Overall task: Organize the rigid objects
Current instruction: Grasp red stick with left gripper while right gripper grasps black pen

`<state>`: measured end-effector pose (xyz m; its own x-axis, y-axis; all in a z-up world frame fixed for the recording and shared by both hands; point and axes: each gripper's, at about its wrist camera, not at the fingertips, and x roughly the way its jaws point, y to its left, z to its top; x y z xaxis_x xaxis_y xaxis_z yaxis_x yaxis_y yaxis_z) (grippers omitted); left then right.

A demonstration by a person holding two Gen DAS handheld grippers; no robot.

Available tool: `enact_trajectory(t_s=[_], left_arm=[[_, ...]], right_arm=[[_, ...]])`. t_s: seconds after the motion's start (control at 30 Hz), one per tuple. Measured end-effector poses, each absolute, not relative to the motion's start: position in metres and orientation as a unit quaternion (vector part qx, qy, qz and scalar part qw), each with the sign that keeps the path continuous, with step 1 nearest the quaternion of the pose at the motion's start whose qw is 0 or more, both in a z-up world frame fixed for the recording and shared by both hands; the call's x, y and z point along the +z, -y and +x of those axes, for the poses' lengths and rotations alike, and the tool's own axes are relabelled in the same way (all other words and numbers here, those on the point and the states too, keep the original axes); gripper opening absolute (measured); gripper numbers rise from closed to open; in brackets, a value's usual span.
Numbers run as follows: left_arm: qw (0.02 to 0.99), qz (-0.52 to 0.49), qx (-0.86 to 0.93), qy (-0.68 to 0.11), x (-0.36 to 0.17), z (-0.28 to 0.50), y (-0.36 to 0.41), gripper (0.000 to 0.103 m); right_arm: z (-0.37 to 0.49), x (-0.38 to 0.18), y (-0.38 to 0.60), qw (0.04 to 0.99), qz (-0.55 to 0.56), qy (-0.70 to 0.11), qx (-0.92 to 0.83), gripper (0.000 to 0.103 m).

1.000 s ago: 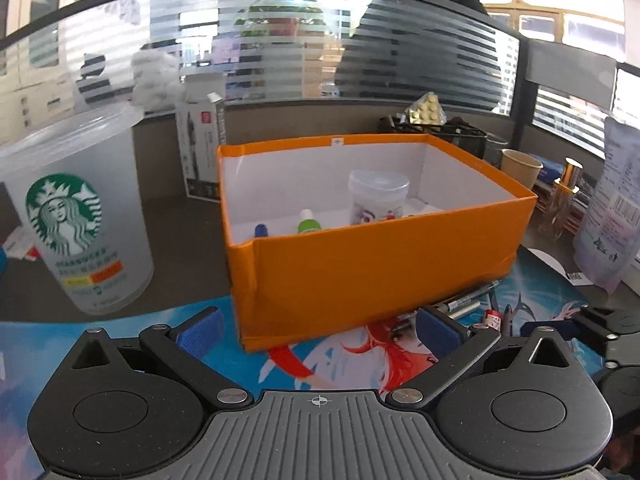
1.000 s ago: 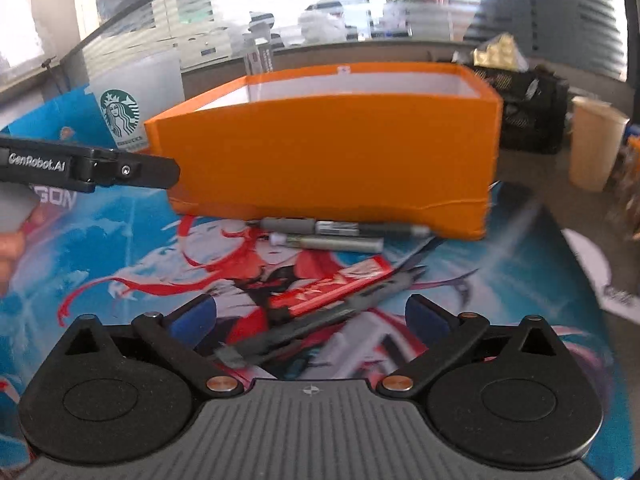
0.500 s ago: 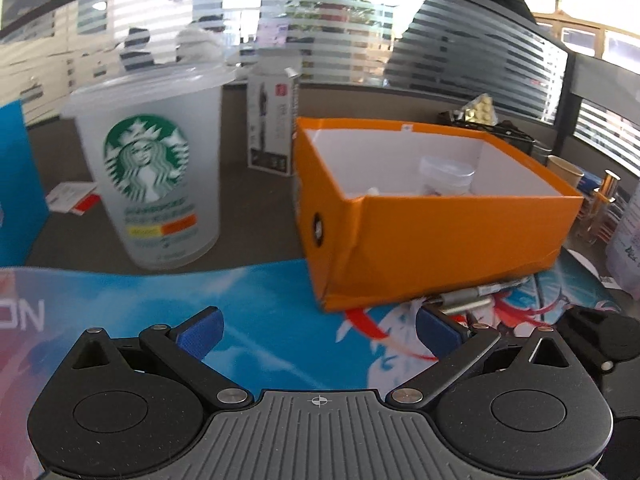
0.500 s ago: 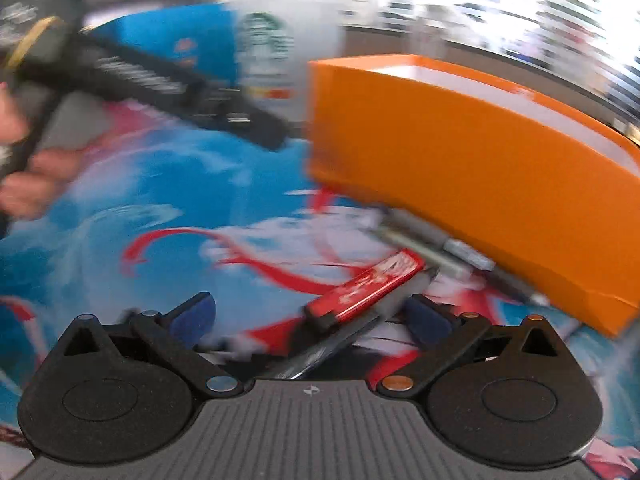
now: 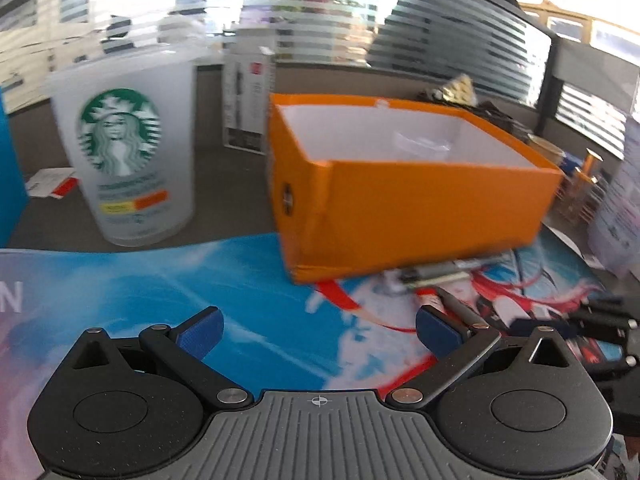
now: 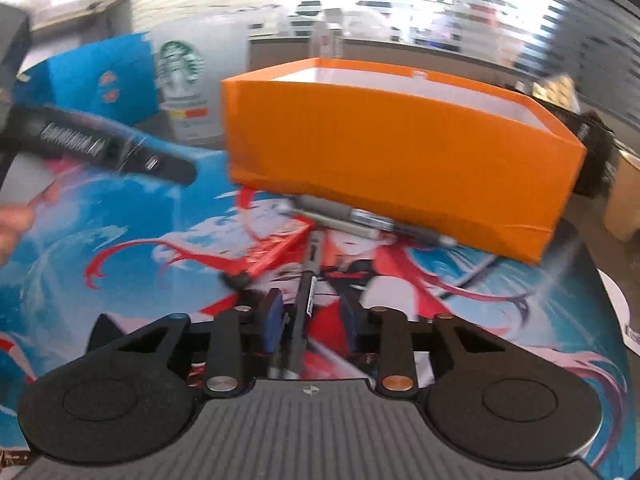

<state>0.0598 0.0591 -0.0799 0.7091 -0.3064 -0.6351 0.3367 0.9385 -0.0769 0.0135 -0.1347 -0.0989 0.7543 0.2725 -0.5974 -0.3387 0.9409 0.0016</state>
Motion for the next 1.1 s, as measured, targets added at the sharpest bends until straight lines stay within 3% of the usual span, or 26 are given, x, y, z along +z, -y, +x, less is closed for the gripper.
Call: enact_trajectory(t_s=[0.17,0.27,0.5,0.53,0.6,0.67,0.77,1.1], left_arm=[[0.922,0.021,-0.183,-0.340,-0.087,0.056,-0.031,0.103],[0.925,0.046,-0.172,-0.337,-0.091,0.053,-0.014,0.103],[0.918,0.076,-0.204,-0.331,-0.095,0.043,0.010,0.101],[0.917,0.077,-0.203,-0.333,-0.098,0.044,0.013,0.097],[0.911,0.076,-0.200,-0.352,-0.106,0.049,0.017,0.060],[0.923,0.082,-0.185,-0.329,-0.109,0.046,0.020,0.040],[0.922,0.084,-0.195,-0.324,-0.108,0.043,0.023,0.019],[0.921,0.073,-0.197,-0.328,-0.106,0.042,0.021,0.016]], right_arm=[[0.014,-0.103,0.121,0.939,-0.098,-0.288,0.162,0.026],[0.014,-0.102,0.125,0.935,-0.093,-0.293,0.175,0.011],[0.009,-0.103,0.156,0.942,-0.084,-0.292,0.145,0.011],[0.008,-0.103,0.158,0.942,-0.082,-0.292,0.143,0.011],[0.008,-0.103,0.160,0.943,-0.083,-0.291,0.142,0.011],[0.006,-0.104,0.161,0.943,-0.083,-0.289,0.142,0.011],[0.007,-0.105,0.160,0.943,-0.083,-0.288,0.142,0.011],[0.006,-0.105,0.156,0.945,-0.095,-0.280,0.136,0.010]])
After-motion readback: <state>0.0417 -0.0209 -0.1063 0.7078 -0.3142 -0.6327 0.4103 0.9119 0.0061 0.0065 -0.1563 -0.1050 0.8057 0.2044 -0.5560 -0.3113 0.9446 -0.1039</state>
